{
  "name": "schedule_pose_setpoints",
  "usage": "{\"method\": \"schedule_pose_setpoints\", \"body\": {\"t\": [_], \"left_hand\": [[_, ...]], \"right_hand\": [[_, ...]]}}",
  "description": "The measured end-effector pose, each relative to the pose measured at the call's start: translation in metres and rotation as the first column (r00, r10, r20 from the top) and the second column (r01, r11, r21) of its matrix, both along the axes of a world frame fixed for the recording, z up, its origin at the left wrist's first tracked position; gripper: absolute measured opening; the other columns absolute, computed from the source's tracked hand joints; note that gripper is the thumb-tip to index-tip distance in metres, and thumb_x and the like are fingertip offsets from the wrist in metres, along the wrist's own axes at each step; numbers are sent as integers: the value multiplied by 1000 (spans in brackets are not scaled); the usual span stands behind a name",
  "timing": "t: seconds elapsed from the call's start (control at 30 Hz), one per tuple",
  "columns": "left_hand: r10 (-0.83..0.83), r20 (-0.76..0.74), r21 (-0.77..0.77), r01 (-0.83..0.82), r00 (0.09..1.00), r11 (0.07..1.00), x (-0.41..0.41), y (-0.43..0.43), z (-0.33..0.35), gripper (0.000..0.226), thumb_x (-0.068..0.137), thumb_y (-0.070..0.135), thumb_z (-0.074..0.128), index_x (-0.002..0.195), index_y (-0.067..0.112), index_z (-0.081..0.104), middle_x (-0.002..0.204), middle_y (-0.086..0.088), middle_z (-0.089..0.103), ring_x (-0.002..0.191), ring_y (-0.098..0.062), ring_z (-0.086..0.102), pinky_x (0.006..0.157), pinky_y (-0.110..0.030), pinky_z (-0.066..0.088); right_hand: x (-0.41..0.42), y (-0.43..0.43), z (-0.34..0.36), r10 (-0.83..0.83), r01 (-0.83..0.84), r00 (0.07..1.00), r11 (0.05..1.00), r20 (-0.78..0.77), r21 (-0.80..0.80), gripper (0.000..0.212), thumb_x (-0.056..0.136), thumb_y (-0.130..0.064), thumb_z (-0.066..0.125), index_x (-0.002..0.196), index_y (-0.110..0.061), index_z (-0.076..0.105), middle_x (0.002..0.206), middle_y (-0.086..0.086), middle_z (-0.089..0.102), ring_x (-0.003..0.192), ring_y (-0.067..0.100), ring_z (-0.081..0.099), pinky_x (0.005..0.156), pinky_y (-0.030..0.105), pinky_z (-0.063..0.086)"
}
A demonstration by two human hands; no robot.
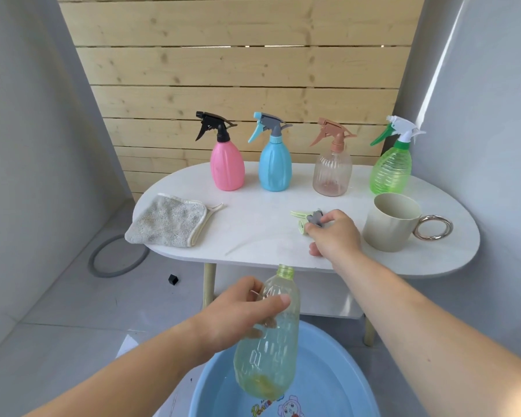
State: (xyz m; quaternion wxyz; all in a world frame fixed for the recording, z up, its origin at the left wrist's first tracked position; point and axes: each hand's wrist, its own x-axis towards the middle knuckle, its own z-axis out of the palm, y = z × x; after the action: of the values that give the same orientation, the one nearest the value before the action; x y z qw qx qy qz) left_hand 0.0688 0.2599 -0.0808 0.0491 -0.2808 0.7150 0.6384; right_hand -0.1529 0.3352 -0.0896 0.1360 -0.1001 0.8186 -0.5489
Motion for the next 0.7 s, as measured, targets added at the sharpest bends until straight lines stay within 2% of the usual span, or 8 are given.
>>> {"method": "schedule_pose_setpoints", "body": {"t": [0.1,0.23,0.33,0.4,0.47,0.53,0.6,0.7], "left_hand": [[7,-2,-15,-7,1000,1000,0,-1,-1,61,73,59,77,111,14,60,101,-3,71,104,-20,73,99,-45,57],[2,-19,-19,-3,1000,1000,-2,2,0,60,74,57,76,112,14,60,99,-3,71,105,-21,72,100,-45,57],[-12,-30,-28,12,999,1000,-7,8,2,61,73,56,76,113,13,61,106,-10,71,104,-20,72,100,-46,56],[-27,-41,-36,26,999,999,-12,15,4,61,73,56,75,114,13,61,111,-13,71,103,-19,72,101,-46,56],[-46,-51,-45,43,998,998,-17,23,5,61,71,57,75,113,14,62,115,-14,71,102,-17,73,101,-45,56],[-64,-64,-49,61,996,997,-21,31,6,62,71,58,75,113,14,62,116,-14,70,103,-17,73,100,-44,56],[-74,-75,-50,70,994,996,-24,37,5,63,71,57,74,115,14,61,115,-13,71,104,-18,72,101,-45,55],[-86,-88,-50,82,992,995,-28,46,4,62,73,55,73,118,14,61,114,-11,72,105,-18,72,103,-46,54]], "right_hand": [[4,9,8,109,-101,993,985,-53,137,27,86,-35,69,103,-19,55,97,6,65,61,28,68,48,32,58],[10,32,28,141,-104,976,971,-164,216,33,89,-49,60,101,-19,56,79,4,67,57,24,70,41,28,52],[2,59,49,15,45,932,987,-363,154,32,91,-52,56,92,-20,62,76,-2,67,65,24,69,60,41,59],[-8,84,60,-92,179,852,976,-515,121,30,92,-48,55,87,-20,64,77,-4,65,76,24,64,70,38,53],[-21,113,63,-194,294,794,952,-576,84,27,94,-44,52,88,-20,63,85,-2,62,85,25,58,71,37,46],[-41,140,55,-216,358,797,921,-563,155,28,96,-41,48,99,-19,66,102,6,58,102,29,53,82,38,43],[-59,157,45,-145,327,873,883,-465,338,37,99,-40,41,121,-20,63,123,16,57,122,35,45,100,40,35],[-64,169,38,-98,161,975,928,-197,335,43,101,-36,41,139,-19,50,138,11,53,126,32,49,100,37,38]]}}
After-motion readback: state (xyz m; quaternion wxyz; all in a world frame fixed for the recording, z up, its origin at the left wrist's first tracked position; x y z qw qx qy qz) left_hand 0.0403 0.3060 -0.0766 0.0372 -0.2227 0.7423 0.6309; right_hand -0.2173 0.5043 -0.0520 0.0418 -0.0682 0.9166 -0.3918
